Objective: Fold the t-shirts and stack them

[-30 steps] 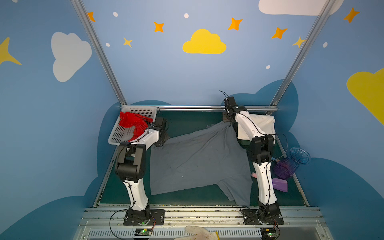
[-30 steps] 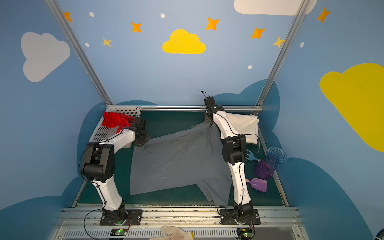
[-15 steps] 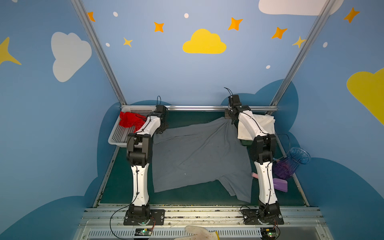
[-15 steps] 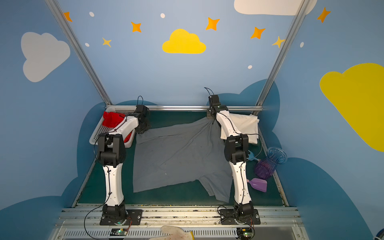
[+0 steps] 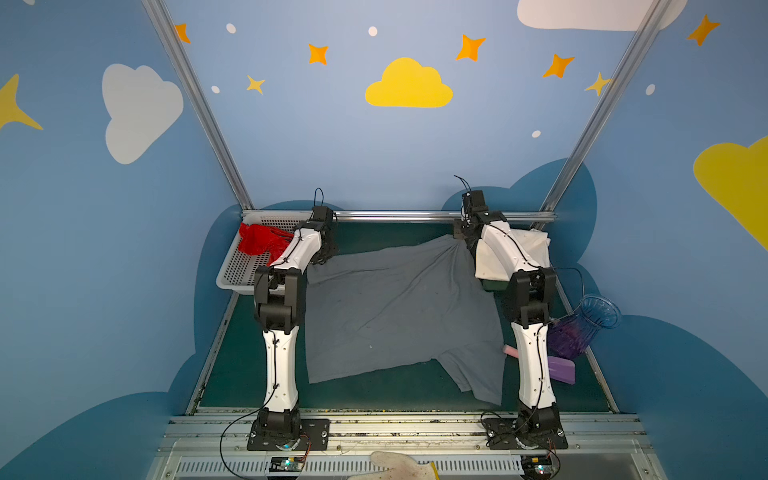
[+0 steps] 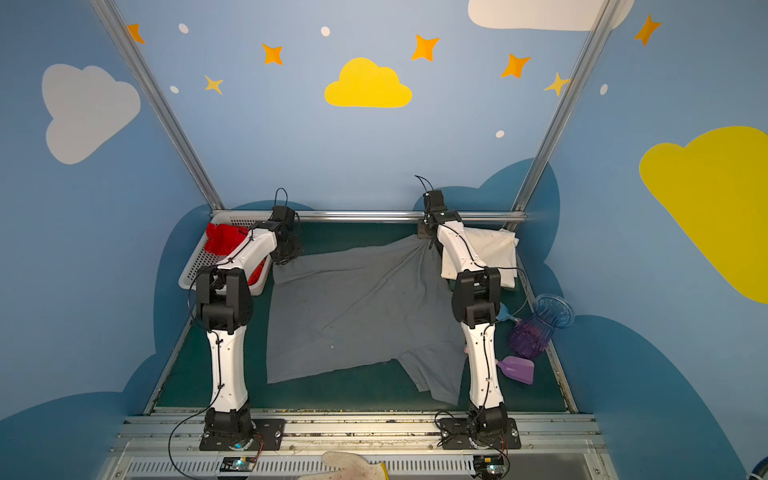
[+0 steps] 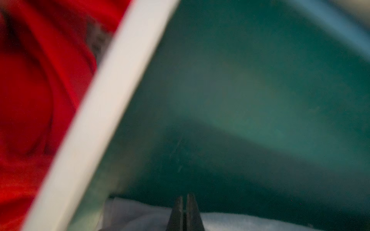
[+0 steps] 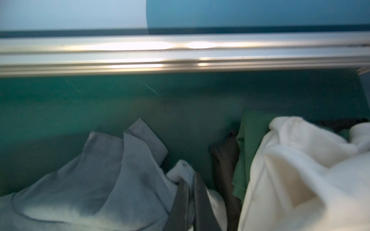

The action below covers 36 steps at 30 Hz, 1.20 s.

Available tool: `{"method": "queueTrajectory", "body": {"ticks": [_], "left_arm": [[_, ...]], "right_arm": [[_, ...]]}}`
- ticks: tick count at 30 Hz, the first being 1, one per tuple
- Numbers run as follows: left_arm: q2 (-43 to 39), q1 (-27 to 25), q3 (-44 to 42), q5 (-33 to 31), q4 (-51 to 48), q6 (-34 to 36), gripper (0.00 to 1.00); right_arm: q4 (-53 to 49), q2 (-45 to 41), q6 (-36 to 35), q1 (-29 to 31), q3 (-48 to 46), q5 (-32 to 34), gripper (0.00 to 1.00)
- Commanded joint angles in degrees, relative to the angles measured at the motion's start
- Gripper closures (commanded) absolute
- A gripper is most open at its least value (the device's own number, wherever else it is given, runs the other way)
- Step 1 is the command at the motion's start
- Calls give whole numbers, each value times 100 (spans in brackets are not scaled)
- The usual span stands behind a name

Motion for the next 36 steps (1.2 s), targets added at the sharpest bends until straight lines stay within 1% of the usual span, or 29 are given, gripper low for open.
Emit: {"method": "queueTrajectory", "body": {"ticks": [1,5,8,10,15,18,21,26,30,36], "left_arm": [[-853,2,-835,-100,419,-144,96],[-1501,34,-1789,-207,877,-284,96],[-1727,34,-2044,-228,936,-274,96],[-1832,42,-2172,-238,944,-274,96],[-1888,30,-2394,-471,1060,-91,96],[-1702,41,-2192,-617,1063,256,96],[-1434,76,-1809,-651,1040,525,96],[-798,78,-848,-593,961,970,96],[-336,70,-182,-473,792,1136,96],[-145,68,-1,-465,1182,1349,96]], "right_arm": [[508,-639,20,-69,-720,-105,100],[1276,-1250,175,-155,-1854,-140,100],[1783,-1598,324,-246,-2592,-318,100],[1987,-1754,410,-290,-2952,-325,100],[2304,-1979,603,-413,-3583,-340,100],[2266,-1979,706,-491,-3626,-420,100],[2290,-1969,742,-529,-3650,-472,100],[2200,-1898,759,-534,-3486,-553,100],[2132,-1878,749,-539,-3405,-580,100],[2131,-1912,701,-546,-3458,-512,100]]}}
